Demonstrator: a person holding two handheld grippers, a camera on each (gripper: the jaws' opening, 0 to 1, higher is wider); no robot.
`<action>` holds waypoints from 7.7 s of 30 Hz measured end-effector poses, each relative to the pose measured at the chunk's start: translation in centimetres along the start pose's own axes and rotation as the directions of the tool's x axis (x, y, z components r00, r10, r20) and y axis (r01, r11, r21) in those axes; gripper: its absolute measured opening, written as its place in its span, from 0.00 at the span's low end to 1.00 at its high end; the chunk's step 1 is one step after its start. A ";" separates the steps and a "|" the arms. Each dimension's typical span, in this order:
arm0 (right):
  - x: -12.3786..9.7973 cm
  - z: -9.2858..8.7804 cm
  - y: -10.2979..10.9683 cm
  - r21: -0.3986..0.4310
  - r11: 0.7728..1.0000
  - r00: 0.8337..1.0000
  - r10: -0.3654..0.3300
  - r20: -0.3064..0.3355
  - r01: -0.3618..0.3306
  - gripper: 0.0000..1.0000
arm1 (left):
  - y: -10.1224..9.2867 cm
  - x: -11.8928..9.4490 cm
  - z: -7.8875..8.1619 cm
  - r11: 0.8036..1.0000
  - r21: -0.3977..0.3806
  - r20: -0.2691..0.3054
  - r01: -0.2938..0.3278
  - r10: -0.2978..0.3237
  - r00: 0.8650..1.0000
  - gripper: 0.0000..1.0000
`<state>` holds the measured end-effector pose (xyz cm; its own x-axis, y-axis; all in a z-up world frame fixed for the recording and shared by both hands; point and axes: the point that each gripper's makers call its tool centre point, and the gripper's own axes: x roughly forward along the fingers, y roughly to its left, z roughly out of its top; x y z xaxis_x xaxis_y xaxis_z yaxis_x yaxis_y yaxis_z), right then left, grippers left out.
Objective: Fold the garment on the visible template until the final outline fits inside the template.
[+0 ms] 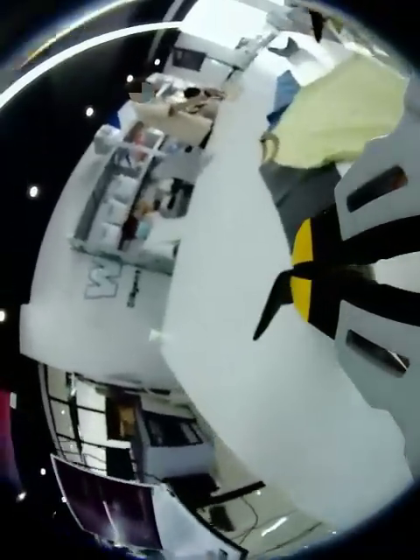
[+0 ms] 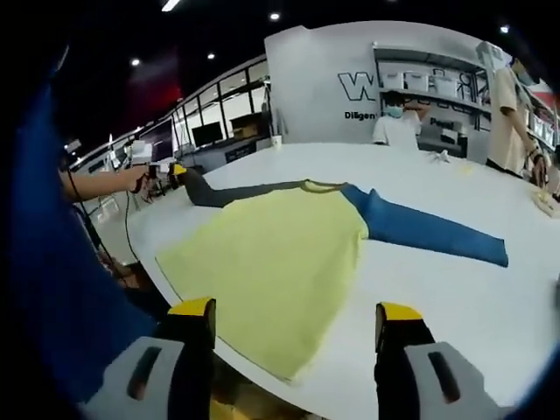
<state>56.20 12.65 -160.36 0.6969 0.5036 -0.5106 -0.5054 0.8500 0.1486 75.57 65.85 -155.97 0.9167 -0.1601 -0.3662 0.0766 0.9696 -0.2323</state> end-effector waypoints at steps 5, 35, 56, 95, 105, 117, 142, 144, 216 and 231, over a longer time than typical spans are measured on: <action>-0.6 -0.3 -0.4 0.020 1.000 1.000 -0.014 0.021 0.013 0.69 | -2.7 0.7 1.7 0.996 0.056 0.008 0.071 -0.072 0.997 0.02; -3.1 -2.7 -1.7 0.138 0.989 0.995 -0.061 0.079 0.049 0.65 | -29.7 1.9 0.0 0.763 0.372 -0.202 0.528 -0.489 0.849 0.03; -4.4 -5.2 -1.8 0.222 0.972 0.993 -0.097 0.064 0.081 0.62 | -38.4 -3.1 -10.4 0.433 0.459 -0.461 0.776 -0.630 0.625 0.03; -4.3 -6.3 -1.0 0.269 0.960 0.994 -0.093 0.055 0.075 0.60 | -39.1 -5.9 -19.4 0.495 0.301 -0.534 0.815 -0.621 0.574 0.31; -4.0 -5.3 -4.1 0.246 0.966 0.996 -0.085 0.039 0.073 0.60 | -27.9 -5.1 -16.3 0.787 0.178 -0.438 0.591 -0.474 0.764 0.74; -1.4 -1.2 -11.0 0.213 0.974 0.996 -0.082 0.043 0.071 0.61 | -21.9 -6.4 -12.1 0.893 0.125 -0.288 0.433 -0.385 0.877 0.95; 1.7 3.3 -29.9 0.766 0.623 0.942 -0.327 0.074 0.155 0.51 | -20.1 -8.8 -10.2 0.962 0.107 -0.178 0.250 -0.229 0.957 0.95; 1.9 3.1 -31.0 0.805 0.576 0.937 -0.341 0.080 0.141 0.50 | -20.1 -8.9 -9.8 0.965 0.134 -0.156 0.224 -0.202 0.967 0.91; 5.4 14.7 -29.2 0.867 0.418 0.880 -0.258 0.399 -0.270 0.00 | -21.7 -11.8 -12.1 0.984 0.110 -0.144 0.140 -0.124 0.982 0.85; 10.8 22.6 -16.8 0.790 0.475 0.883 -0.053 0.467 -0.389 0.00 | -18.8 -11.5 -12.4 0.965 0.153 -0.195 0.212 -0.181 0.964 0.86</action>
<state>83.73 7.30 -149.20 0.8793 0.4720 -0.0634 -0.1092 0.3294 0.9379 58.69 47.21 -158.58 0.7933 -0.3660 -0.4865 0.3283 0.9302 -0.1644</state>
